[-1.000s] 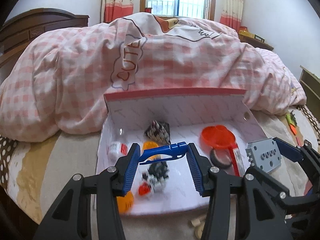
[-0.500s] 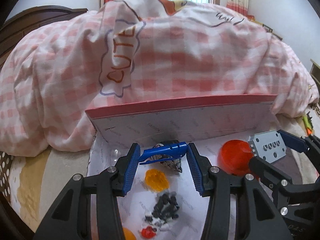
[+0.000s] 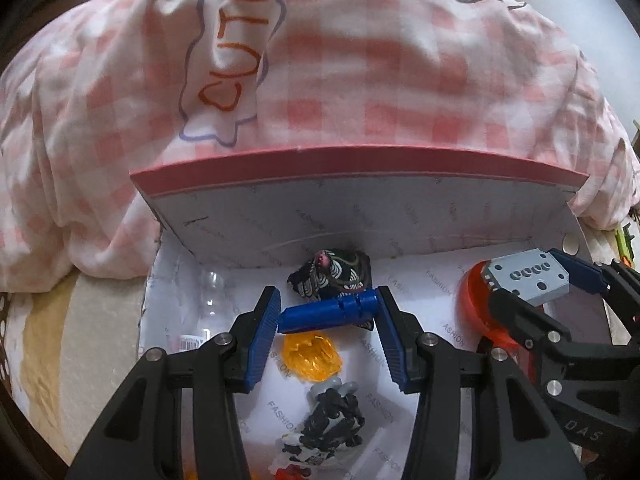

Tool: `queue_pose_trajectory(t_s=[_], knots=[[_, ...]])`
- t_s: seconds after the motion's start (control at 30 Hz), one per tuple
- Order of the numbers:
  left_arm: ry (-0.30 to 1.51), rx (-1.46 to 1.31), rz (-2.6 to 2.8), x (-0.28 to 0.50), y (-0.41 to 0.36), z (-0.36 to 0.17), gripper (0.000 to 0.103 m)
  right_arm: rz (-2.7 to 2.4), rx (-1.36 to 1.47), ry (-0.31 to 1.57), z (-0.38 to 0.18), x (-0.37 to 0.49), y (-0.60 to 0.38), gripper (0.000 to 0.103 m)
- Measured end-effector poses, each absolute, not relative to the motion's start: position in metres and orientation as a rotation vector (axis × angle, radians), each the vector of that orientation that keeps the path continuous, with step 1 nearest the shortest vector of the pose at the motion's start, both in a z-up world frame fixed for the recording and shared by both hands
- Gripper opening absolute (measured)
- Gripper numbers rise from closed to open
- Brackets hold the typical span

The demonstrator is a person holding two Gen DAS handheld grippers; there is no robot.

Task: Organize objects
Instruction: 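Carry the blue piece and grey plate with both grippers over the box, then open both grippers to drop the blue piece and grey plate inside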

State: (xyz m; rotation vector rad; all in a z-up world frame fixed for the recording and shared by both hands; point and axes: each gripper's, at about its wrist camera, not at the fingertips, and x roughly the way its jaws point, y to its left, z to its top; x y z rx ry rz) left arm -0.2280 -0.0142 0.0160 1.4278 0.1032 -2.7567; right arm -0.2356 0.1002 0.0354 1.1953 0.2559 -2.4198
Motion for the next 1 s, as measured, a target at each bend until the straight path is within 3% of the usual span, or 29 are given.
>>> queue_pose_trajectory(t_s=[0.2, 0.3, 0.6, 1.0], knots=[[0.033, 1.456, -2.729, -0.227, -0.007, 0.004, 0.048, -2.410, 1.238, 0.406, 0.029, -0.234, 0.084, 0.074], [0.016, 1.446, -2.705, -0.226, -0.005, 0.004, 0.057, -2.399, 1.240, 0.400, 0.027, -0.233, 0.082, 0.074], [0.026, 1.540, -2.720, -0.214, -0.002, 0.003, 0.057, -2.393, 1.277, 0.412, 0.027, -0.222, 0.078, 0.074], [-0.026, 1.577, -2.767, -0.143, 0.018, 0.004, 0.059, -2.380, 1.276, 0.368, 0.028, -0.156, 0.091, 0.074]])
